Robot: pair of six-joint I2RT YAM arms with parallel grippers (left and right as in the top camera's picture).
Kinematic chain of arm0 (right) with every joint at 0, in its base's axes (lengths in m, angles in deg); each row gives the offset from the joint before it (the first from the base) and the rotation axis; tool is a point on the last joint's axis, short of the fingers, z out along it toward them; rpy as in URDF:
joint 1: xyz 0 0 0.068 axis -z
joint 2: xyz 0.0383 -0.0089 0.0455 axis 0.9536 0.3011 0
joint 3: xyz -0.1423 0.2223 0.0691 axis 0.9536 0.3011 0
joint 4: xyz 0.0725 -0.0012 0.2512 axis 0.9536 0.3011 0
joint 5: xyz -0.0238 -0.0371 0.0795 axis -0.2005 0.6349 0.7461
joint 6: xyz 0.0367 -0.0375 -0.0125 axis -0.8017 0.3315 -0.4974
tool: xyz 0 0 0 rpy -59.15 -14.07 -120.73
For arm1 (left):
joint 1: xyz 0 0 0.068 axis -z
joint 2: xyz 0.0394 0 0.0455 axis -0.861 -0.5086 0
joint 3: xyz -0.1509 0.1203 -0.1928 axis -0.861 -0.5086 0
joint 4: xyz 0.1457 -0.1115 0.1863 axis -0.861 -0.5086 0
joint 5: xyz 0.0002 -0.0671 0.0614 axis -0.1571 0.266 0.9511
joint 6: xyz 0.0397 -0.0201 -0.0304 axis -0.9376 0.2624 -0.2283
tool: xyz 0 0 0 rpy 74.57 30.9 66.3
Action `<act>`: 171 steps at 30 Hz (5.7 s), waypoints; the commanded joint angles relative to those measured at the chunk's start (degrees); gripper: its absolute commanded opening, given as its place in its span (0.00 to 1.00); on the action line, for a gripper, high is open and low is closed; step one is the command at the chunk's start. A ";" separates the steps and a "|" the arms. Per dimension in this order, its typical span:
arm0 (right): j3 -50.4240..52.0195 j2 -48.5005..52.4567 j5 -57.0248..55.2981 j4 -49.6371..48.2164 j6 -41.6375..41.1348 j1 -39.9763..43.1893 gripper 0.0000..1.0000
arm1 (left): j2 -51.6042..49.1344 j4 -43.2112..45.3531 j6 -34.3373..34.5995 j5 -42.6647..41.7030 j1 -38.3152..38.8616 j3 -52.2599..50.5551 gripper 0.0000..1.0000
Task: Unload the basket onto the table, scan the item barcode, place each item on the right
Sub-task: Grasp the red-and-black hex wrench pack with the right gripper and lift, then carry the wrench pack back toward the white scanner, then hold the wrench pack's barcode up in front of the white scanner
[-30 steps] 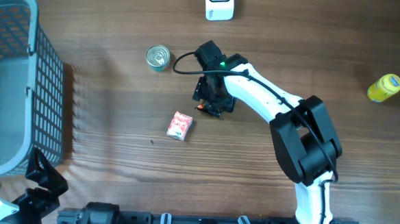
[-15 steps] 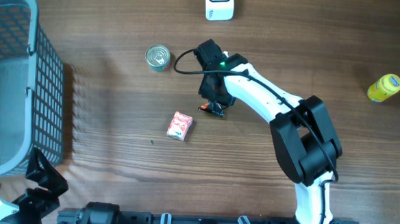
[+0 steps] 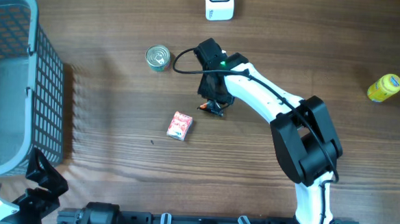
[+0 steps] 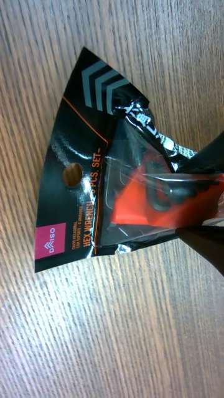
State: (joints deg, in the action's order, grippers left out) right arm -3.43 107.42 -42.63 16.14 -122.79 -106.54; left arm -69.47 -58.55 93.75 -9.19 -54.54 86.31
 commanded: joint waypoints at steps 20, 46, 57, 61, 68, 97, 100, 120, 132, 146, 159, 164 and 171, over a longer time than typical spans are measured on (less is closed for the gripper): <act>-3.93 0.26 48.70 -3.39 11.17 4.28 0.05 | 0.11 -0.46 -0.48 0.79 -0.28 0.55 1.00; -3.93 0.04 93.37 -44.33 -57.07 9.46 0.04 | 0.11 -2.62 1.68 0.74 -0.28 0.55 1.00; -3.91 -0.17 93.20 -32.30 -71.45 12.31 0.05 | 0.11 -2.62 1.68 0.76 -0.28 0.55 1.00; -3.91 -0.17 93.20 -27.76 -71.47 14.91 0.05 | 0.11 -2.64 1.70 0.76 -0.28 0.55 1.00; -3.91 -0.17 90.14 -16.98 -71.45 18.18 0.04 | 0.11 -2.64 1.68 0.76 -0.28 0.55 1.00; -3.80 1.11 92.74 -6.54 -71.41 30.95 0.05 | 0.11 -3.15 1.68 0.35 -0.28 0.55 1.00; -3.80 2.29 93.00 -5.31 -71.41 31.50 0.05 | 0.11 -3.30 1.70 0.33 -0.28 0.55 1.00; -3.65 16.74 93.20 -5.90 -70.79 31.63 0.05 | 0.11 -6.05 1.68 0.35 -0.28 0.55 1.00; -3.74 17.07 93.22 -15.82 -70.51 31.63 0.05 | 0.11 -6.08 1.66 0.37 -0.28 0.55 1.00; -11.52 12.92 93.39 -39.69 -71.43 31.61 0.05 | 0.11 -6.08 1.66 0.37 -0.28 0.55 1.00; -15.54 8.94 88.76 -98.86 -66.62 25.97 0.05 | 0.11 -6.05 1.68 0.35 -0.28 0.55 1.00; -15.50 9.18 89.94 -97.77 -48.92 22.64 0.05 | 0.11 -6.05 1.66 0.35 -0.28 0.55 1.00; -15.39 9.18 87.08 -81.05 -36.26 22.34 0.05 | 0.11 -6.05 1.68 0.35 -0.28 0.55 1.00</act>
State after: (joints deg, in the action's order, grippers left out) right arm -18.22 117.21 46.99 -71.05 -168.62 -85.05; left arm -69.47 -64.76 94.87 -9.19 -54.54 86.31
